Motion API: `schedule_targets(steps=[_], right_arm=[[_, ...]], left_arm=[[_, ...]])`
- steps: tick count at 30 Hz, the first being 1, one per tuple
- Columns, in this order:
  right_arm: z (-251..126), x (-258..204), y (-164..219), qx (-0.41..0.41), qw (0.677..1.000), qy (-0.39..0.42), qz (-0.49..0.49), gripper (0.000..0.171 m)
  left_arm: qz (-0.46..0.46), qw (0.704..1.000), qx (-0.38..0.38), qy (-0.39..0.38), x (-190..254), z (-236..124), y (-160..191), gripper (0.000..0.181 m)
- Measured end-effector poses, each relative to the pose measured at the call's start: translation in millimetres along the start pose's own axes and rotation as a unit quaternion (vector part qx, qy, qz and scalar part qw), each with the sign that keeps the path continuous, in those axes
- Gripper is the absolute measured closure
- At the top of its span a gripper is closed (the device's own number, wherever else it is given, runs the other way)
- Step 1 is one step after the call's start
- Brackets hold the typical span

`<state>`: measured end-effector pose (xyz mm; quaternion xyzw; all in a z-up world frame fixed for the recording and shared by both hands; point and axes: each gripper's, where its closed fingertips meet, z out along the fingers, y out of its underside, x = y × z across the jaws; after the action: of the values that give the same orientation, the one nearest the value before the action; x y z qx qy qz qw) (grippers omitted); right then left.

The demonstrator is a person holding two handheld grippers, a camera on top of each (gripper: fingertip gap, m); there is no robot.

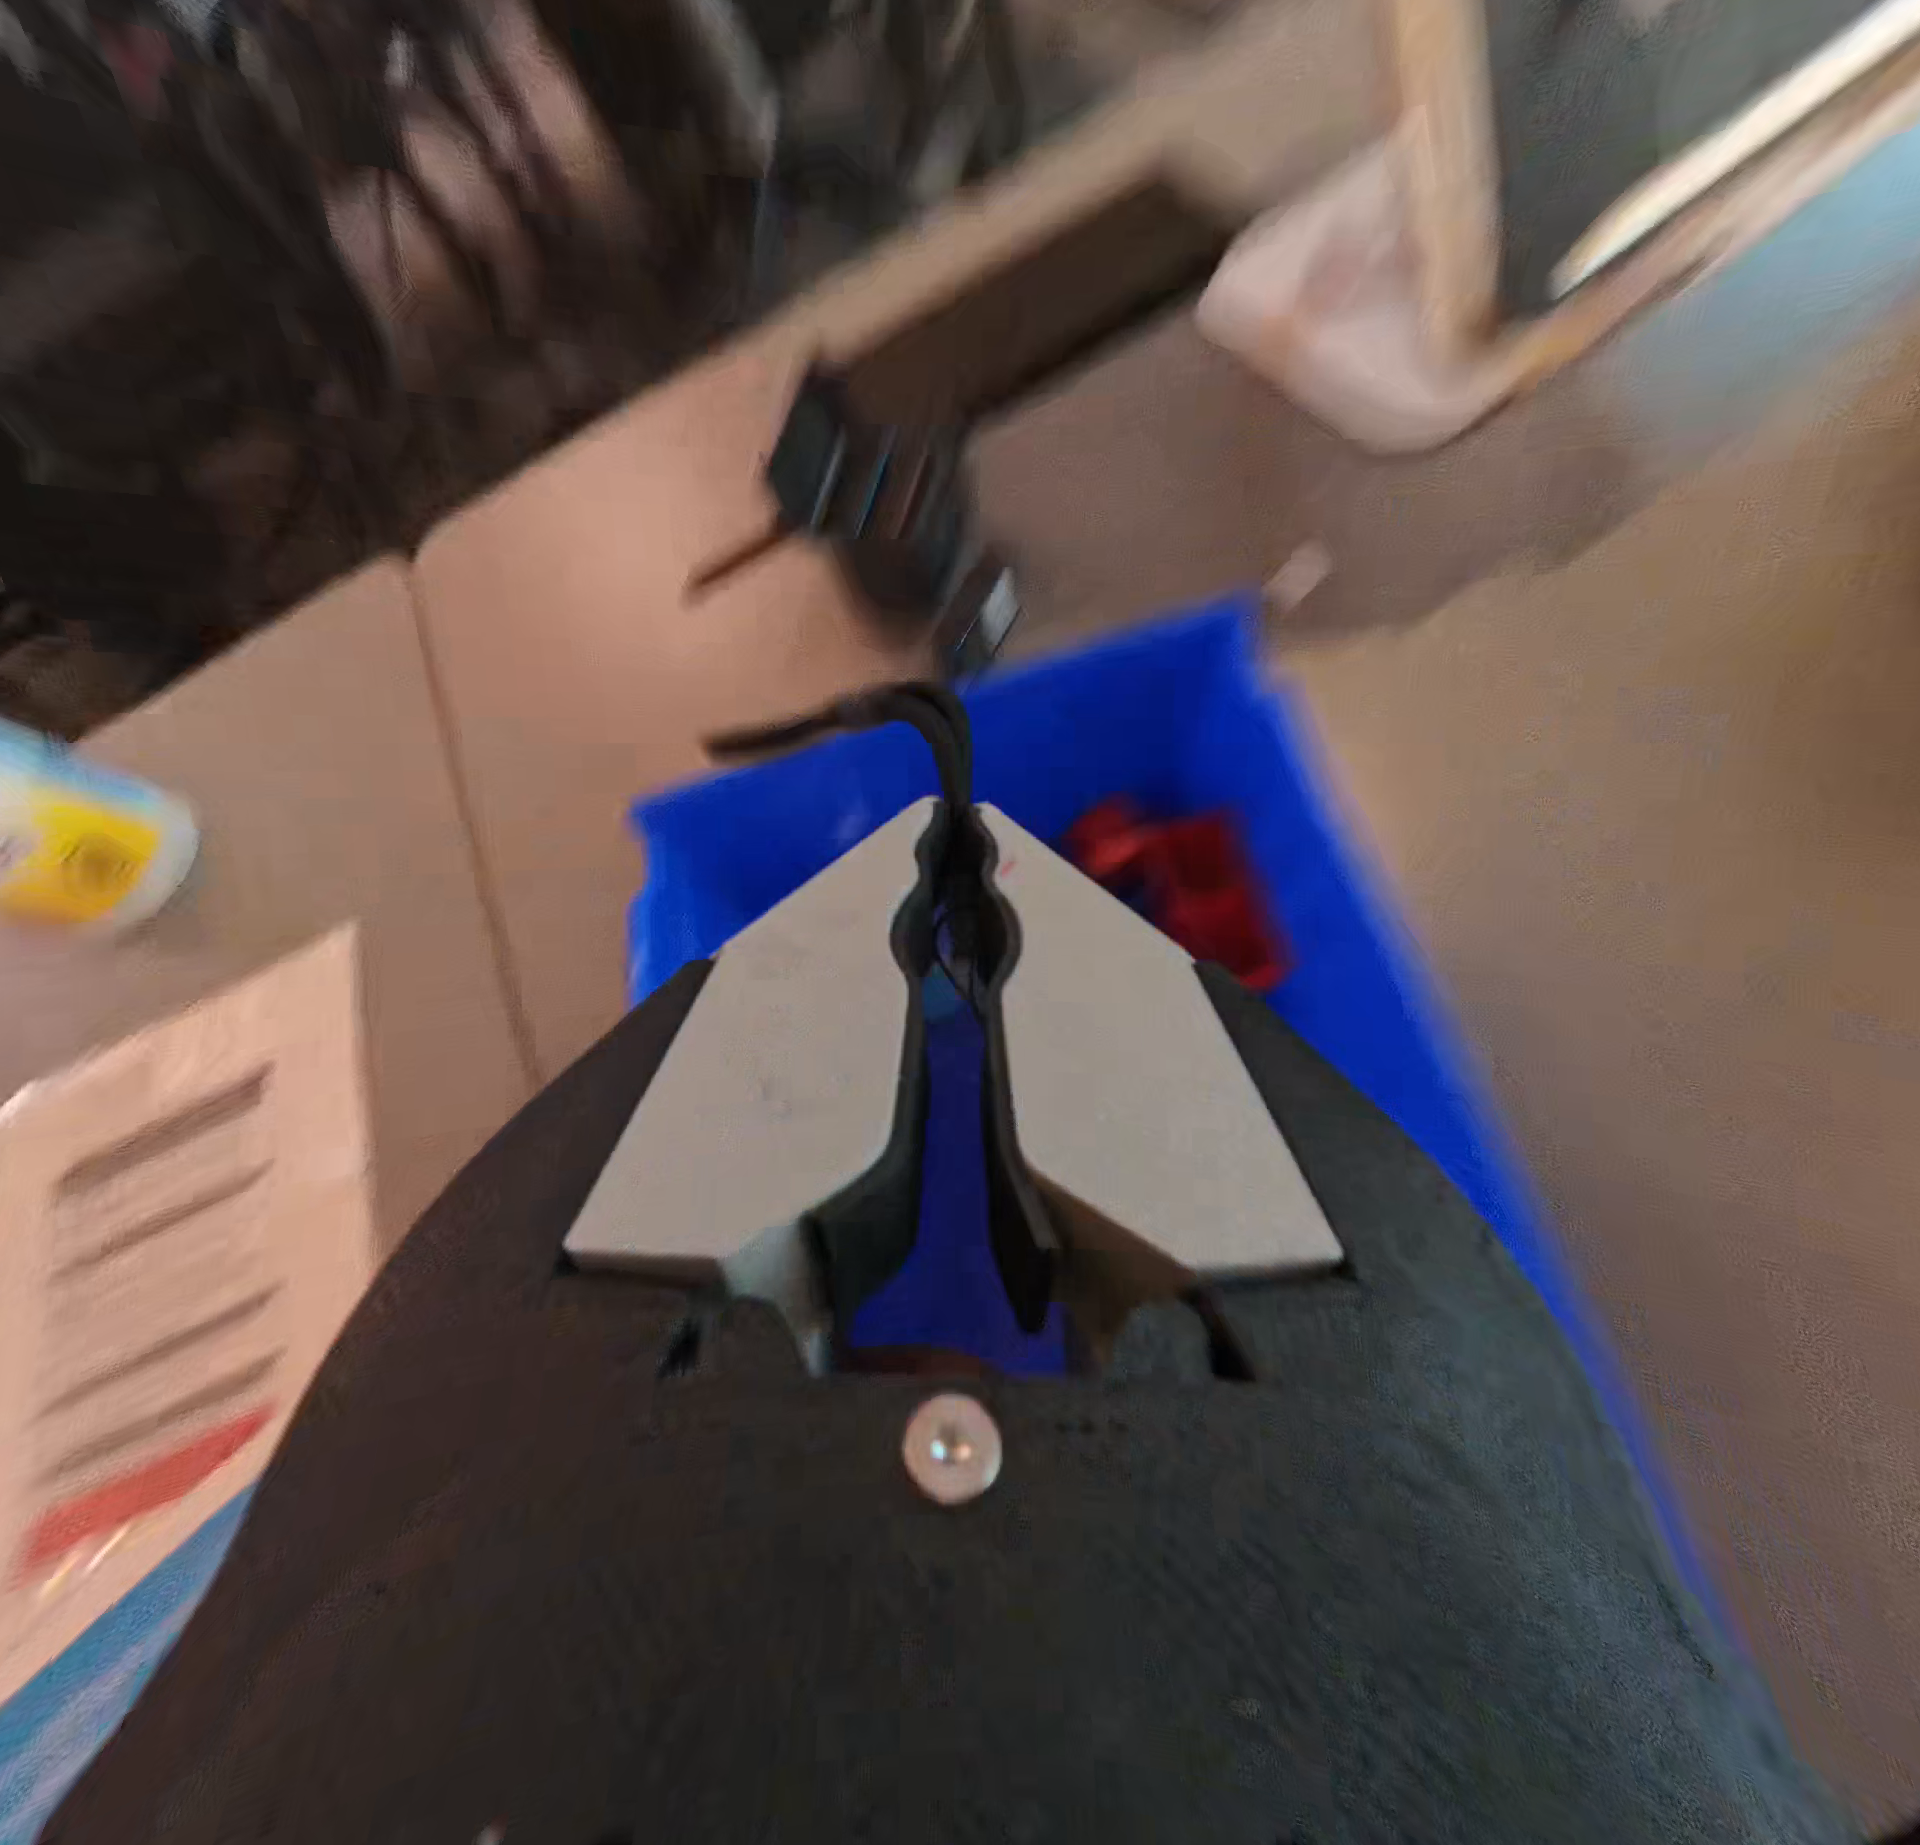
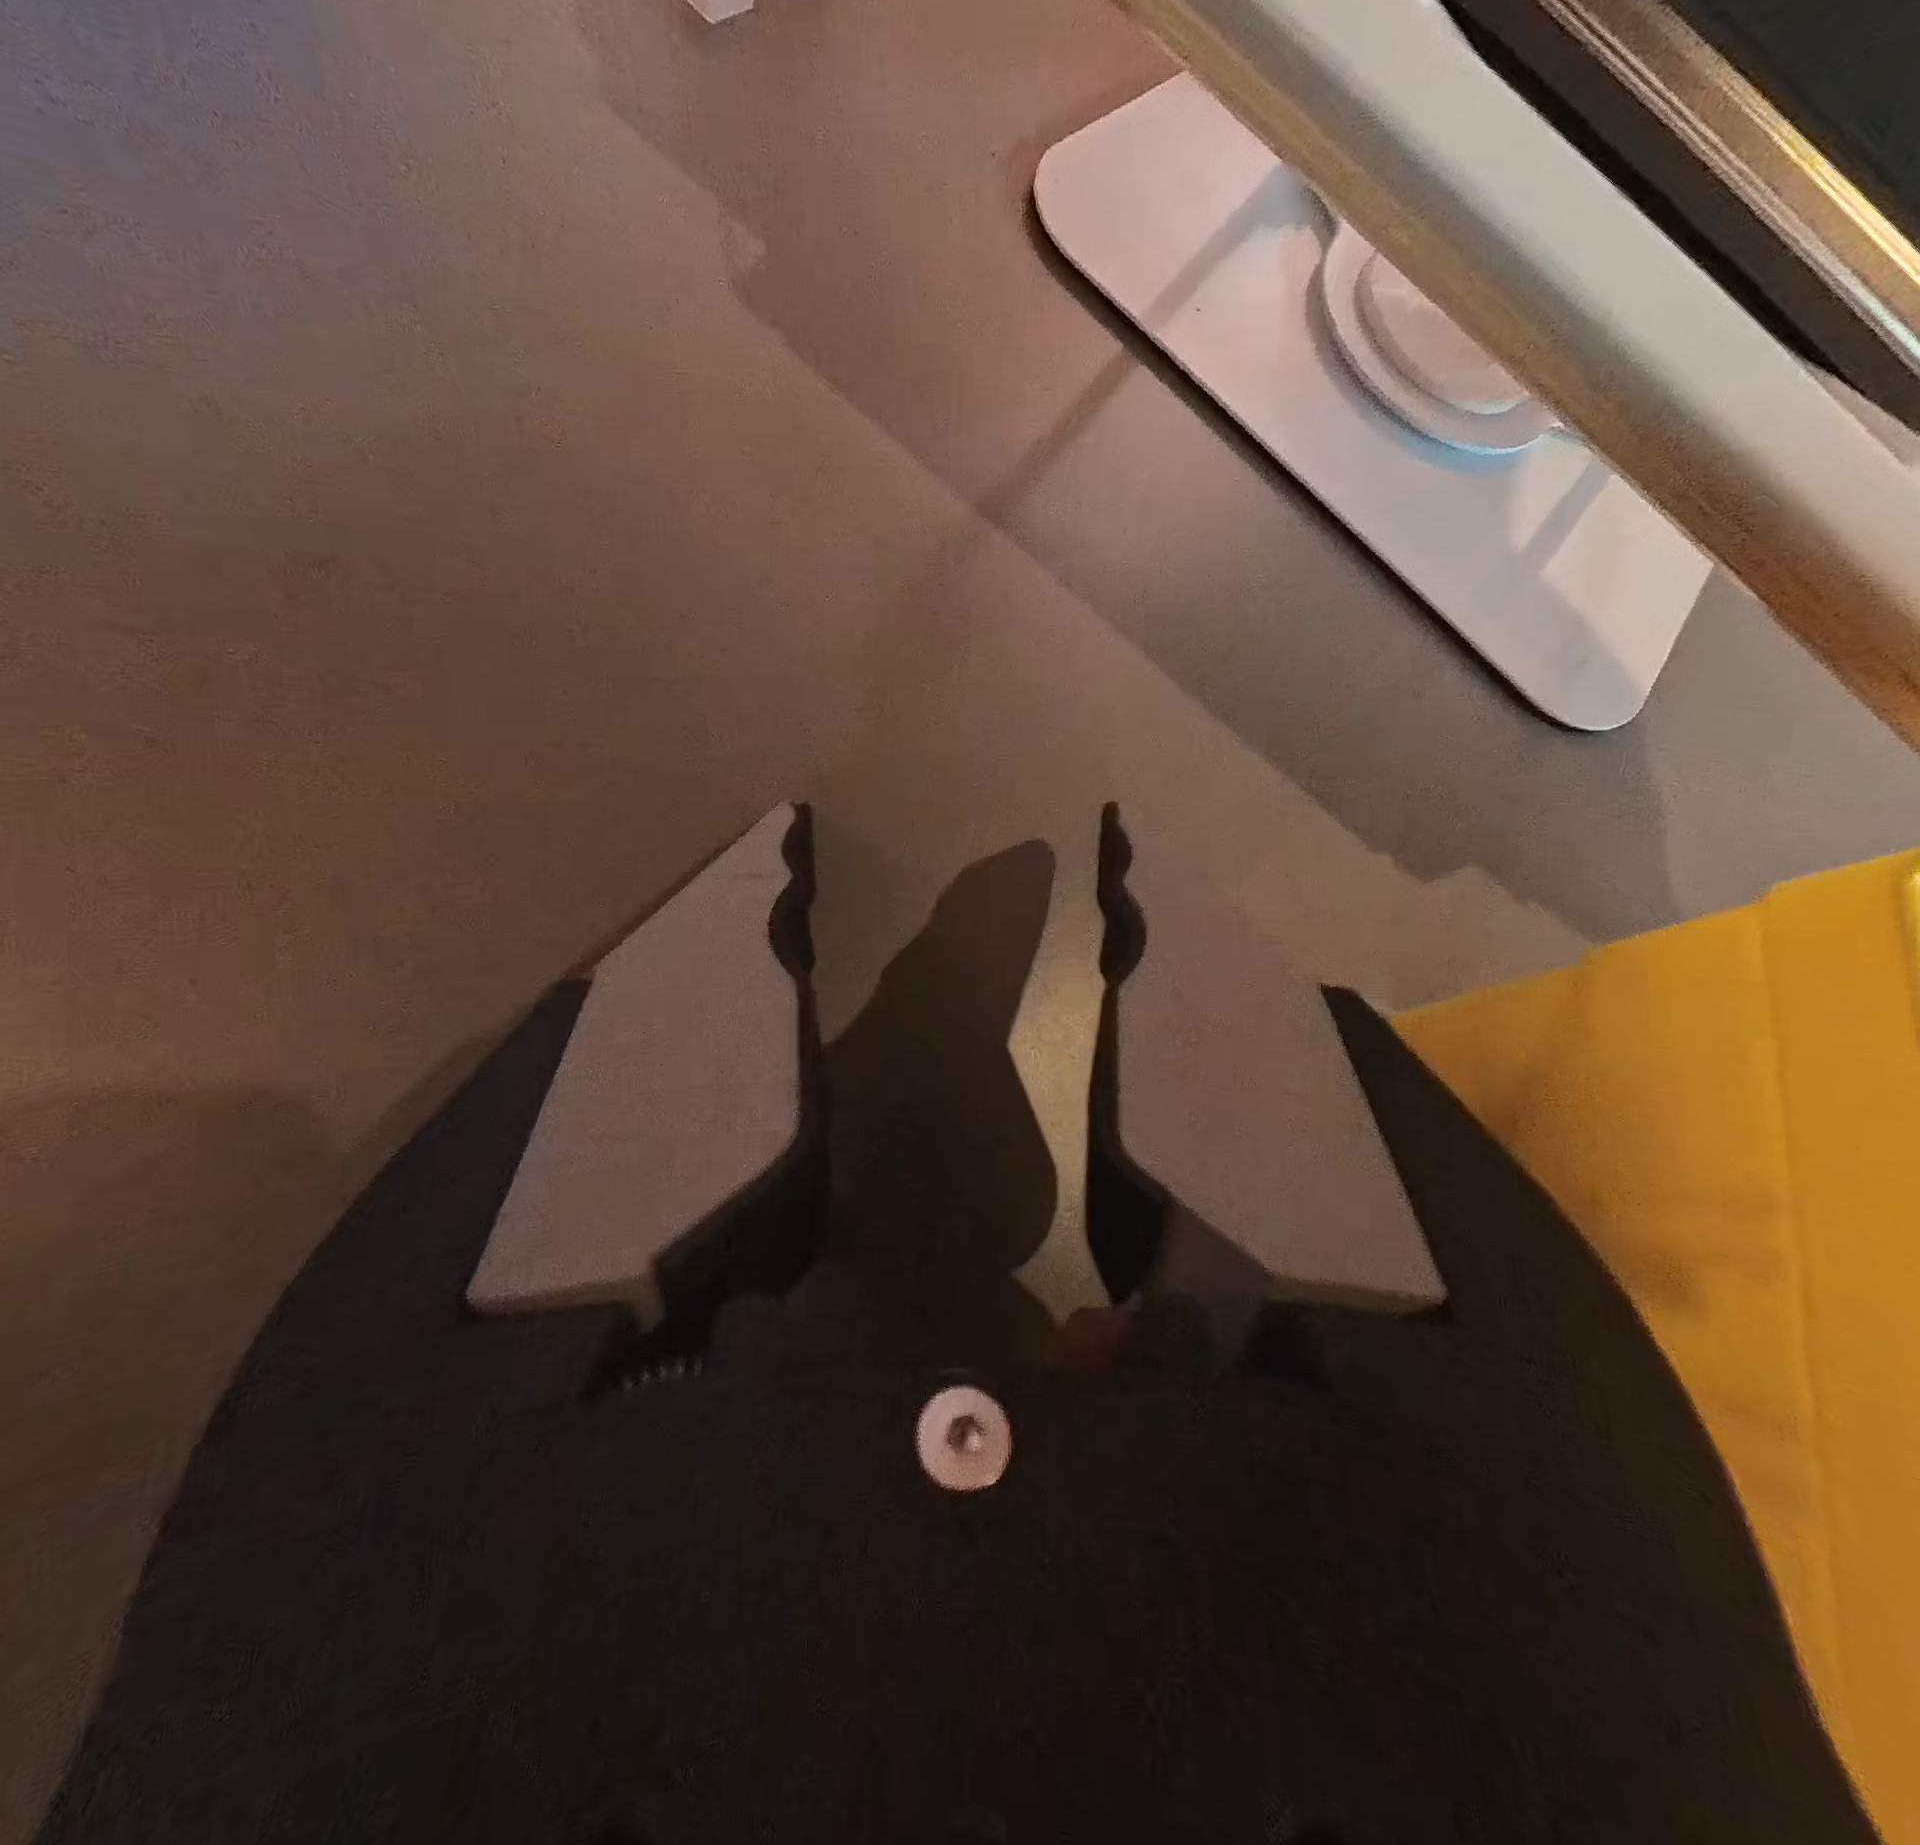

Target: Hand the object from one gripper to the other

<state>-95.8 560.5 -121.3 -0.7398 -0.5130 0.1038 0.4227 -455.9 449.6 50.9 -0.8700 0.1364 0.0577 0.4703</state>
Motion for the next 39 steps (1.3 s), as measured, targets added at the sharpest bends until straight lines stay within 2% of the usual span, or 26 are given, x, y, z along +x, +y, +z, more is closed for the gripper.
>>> schedule_targets(steps=[1, 3, 6, 9, 12, 15, 18, 21, 25, 28, 31, 34, 39], right_arm=[[-0.2, -0.4, -0.5, 0.001, 1.000, 0.009, -0.011, 0.118], [-1.0, -1.0, -1.7, 0.004, 0.999, 0.021, -0.028, 0.119], [-1.9, 2.1, -2.1, 0.008, 0.999, 0.028, -0.021, 0.112], [-3.3, 0.2, -3.8, 0.017, 1.000, 0.014, -0.014, 0.114], [-2.5, -4.0, -3.5, 0.015, 0.999, 0.009, -0.031, 0.120], [-1.3, -5.1, -2.7, 0.011, 0.999, 0.015, -0.043, 0.123], [-0.8, -10.5, -2.1, 0.010, 0.999, -0.015, -0.037, 0.131], [0.4, -11.3, -0.9, 0.006, 0.999, -0.037, -0.015, 0.131], [1.3, -19.3, 0.0, 0.000, 0.996, -0.094, 0.008, 0.143], [4.4, -20.7, -3.1, 0.001, 0.993, -0.117, 0.016, 0.132], [10.5, -24.8, -23.0, 0.040, 0.990, -0.132, -0.017, 0.134], [21.7, -30.5, -49.0, 0.079, 0.982, -0.169, -0.020, 0.123], [24.8, -25.7, -94.2, 0.187, 0.965, -0.184, -0.009, 0.127]], left_arm=[[-0.013, 0.997, 0.061, 0.036, 22.3, -16.4, -32.5, 0.181], [-0.012, 0.978, 0.170, 0.123, 88.3, -46.2, -85.8, 0.181], [0.042, 0.949, 0.243, 0.197, 191.5, -50.1, -116.3, 0.181], [0.105, 0.939, 0.258, 0.203, 264.6, -5.4, -112.6, 0.181], [0.132, 0.940, 0.252, 0.187, 298.8, 53.7, -99.2, 0.181], [0.103, 0.939, 0.253, 0.208, 310.3, 93.9, -88.1, 0.181], [0.090, 0.946, 0.231, 0.209, 307.7, 119.3, -79.4, 0.181], [0.088, 0.946, 0.224, 0.218, 310.9, 123.9, -71.5, 0.181], [0.125, 0.951, 0.213, 0.187, 309.6, 129.9, -66.5, 0.181], [0.131, 0.951, 0.215, 0.179, 309.6, 132.0, -68.4, 0.181], [0.128, 0.954, 0.219, 0.162, 301.8, 134.2, -68.4, 0.181], [0.111, 0.956, 0.232, 0.141, 286.4, 135.9, -69.4, 0.181], [0.051, 0.942, 0.267, 0.195, 277.9, 128.5, -73.3, 0.181]])
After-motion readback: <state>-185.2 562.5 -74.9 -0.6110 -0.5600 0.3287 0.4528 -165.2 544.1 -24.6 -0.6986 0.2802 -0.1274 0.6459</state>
